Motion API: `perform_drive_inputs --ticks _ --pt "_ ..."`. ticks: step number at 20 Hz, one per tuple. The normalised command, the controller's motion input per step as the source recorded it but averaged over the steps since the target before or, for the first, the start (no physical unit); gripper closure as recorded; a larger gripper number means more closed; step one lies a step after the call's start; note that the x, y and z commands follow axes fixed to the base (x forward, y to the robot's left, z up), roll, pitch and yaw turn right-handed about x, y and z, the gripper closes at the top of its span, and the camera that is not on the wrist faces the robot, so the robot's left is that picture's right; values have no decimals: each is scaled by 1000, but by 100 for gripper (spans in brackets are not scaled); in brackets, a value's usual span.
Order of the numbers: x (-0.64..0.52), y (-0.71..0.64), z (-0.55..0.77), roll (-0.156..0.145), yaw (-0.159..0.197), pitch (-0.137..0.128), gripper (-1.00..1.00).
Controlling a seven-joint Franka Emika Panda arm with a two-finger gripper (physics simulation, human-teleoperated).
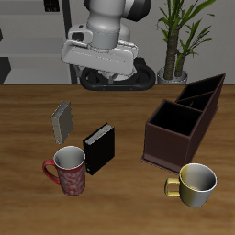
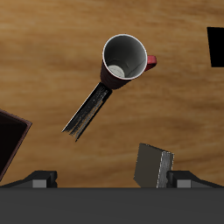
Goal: Place the black book into the left desk caddy's front compartment and place the yellow book into the left desk caddy's right compartment and place the red mug into the left desk caddy's left compartment
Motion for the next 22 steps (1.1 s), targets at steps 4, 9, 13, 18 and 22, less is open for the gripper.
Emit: perform_drive_inputs --ticks 4,9,13,18,22 --pt "353 162 13 38 41 -98 -100" --pt "280 -12 -151 13 -36 23 -100" --pt "215 -102 -270 47 -33 0 -100" --pt "99 -77 -224 89 -79 -35 -100" --pt "49 79 -256 13 -49 22 -100"
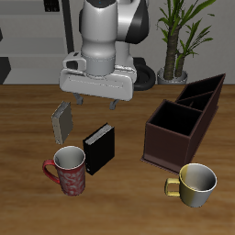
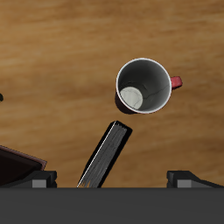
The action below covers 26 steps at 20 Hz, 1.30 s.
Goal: Place the black book into the left desk caddy's front compartment and place the yellow book into the left desk caddy's right compartment and place the red mug into the left desk caddy's left compartment
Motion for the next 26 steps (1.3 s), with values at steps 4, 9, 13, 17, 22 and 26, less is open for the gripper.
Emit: perform_drive_inputs --ticks 4,9,13,17,22,26 --pt "81 111 -330 43 -80 15 -100" --pt "35 -17 -315 16 -25 -3 -100" --pt "73 1 -375 23 -53 5 -100" --pt "22 -18 -263 -3 -38 24 -100" --pt "12 -138 -281 -36 -28 34 -100" --pt "36 -85 -295 -5 -42 44 -100"
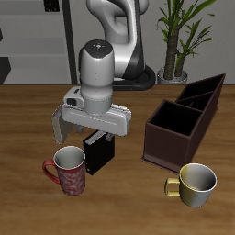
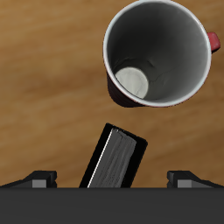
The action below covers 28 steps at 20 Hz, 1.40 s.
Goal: Place the black book into the left desk caddy's front compartment and place the yellow book into the left desk caddy's right compartment and place the red mug into the left desk caddy's left compartment
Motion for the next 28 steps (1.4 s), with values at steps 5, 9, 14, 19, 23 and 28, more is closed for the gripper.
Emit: perform_drive_inputs --ticks 5,9,14,19,23,28 --pt "67 -99 -446 -15 -13 60 100" --pt "32 -115 -146 -8 -36 17 100" --pt "-87 -88 72 -24 -11 -9 100" --pt "-259 47 309 -8 17 -52 100" --pt "-445 132 328 -37 -10 -26 100" --pt "-581 350 249 0 14 -38 100"
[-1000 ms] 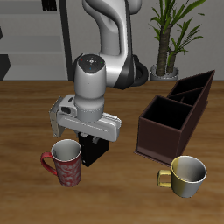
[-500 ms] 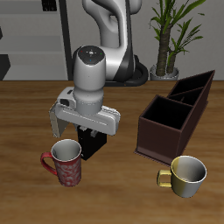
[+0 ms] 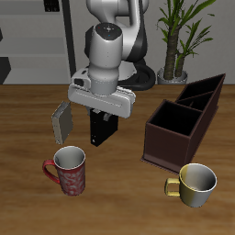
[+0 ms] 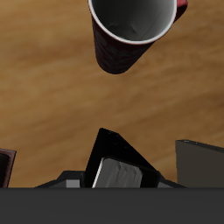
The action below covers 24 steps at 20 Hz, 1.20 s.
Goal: Place the black book into the left desk caddy's front compartment and place the yellow book into the left desk caddy's right compartment and place the red mug into the left desk caddy's left compartment
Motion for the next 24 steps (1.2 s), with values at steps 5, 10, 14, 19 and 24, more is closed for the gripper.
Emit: perform_drive_inputs --ticks 5,10,14,19,24 --pt "-496 261 248 5 -2 -28 100" --pt "-456 247 287 0 6 -68 100" --pt "-388 372 153 0 17 -27 100" --pt "-396 346 87 7 5 -23 100" --pt "-229 245 25 -19 -11 11 100"
